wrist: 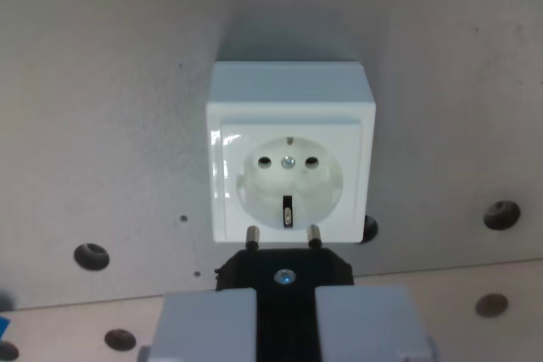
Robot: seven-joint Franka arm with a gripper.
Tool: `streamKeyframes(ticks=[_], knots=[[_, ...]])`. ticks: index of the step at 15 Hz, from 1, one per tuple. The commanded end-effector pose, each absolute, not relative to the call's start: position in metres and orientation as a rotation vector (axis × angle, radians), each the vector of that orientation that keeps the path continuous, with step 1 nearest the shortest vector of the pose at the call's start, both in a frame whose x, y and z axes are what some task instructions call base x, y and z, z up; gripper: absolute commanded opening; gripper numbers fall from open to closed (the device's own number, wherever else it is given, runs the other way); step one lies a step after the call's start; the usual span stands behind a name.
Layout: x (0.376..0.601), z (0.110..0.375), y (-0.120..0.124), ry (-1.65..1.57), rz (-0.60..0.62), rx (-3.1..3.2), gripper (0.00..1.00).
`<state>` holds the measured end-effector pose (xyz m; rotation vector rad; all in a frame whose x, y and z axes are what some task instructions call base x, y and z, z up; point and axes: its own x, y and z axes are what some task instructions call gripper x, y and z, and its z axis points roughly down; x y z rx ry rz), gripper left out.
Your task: Move above the white socket
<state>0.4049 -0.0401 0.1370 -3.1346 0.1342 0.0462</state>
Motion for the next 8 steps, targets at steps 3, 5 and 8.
streamKeyframes(ticks=[3, 5, 8], knots=[[0.399, 0.115, -0.044, 0.205, -0.116, -3.096, 0.00], [0.398, 0.111, -0.044, 0.202, -0.118, -3.095, 0.00], [0.395, 0.107, -0.045, 0.198, -0.125, -3.095, 0.00]])
